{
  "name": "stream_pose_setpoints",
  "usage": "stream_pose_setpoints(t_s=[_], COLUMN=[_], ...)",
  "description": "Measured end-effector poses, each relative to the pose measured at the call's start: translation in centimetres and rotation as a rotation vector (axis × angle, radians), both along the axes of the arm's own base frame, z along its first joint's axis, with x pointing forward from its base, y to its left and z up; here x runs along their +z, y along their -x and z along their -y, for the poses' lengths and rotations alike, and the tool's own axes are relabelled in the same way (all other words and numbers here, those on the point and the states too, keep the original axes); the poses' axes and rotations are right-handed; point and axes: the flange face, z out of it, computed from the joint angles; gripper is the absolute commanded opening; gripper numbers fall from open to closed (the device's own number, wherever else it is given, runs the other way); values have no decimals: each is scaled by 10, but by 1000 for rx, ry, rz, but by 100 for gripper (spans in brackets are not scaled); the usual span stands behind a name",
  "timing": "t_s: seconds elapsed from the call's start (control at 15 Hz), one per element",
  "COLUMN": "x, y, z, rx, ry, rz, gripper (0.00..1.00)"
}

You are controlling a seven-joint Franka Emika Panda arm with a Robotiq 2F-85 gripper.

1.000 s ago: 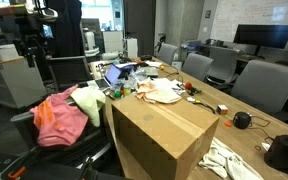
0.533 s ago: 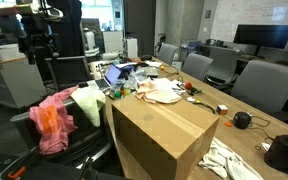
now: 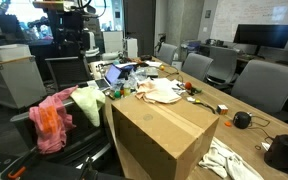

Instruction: Pick up the clothes on top of the box and put them on the head rest of the chair

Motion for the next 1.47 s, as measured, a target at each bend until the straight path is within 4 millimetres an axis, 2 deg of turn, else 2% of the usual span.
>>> stream_pose_setpoints(t_s=[0.13,0.33,0.6,0.8,1.13,1.47], x=[6,19,36,41,29,-1], y=[-14,-41,-77,-102,-142,-173], z=[32,64,89,105,132,166], rx=[-110,-251,-396,-494,-646,-775], ry=[-26,-53,-47,-29,73,195], rz=[15,93,225,299,361,345], gripper=[100,100,100,100,100,100])
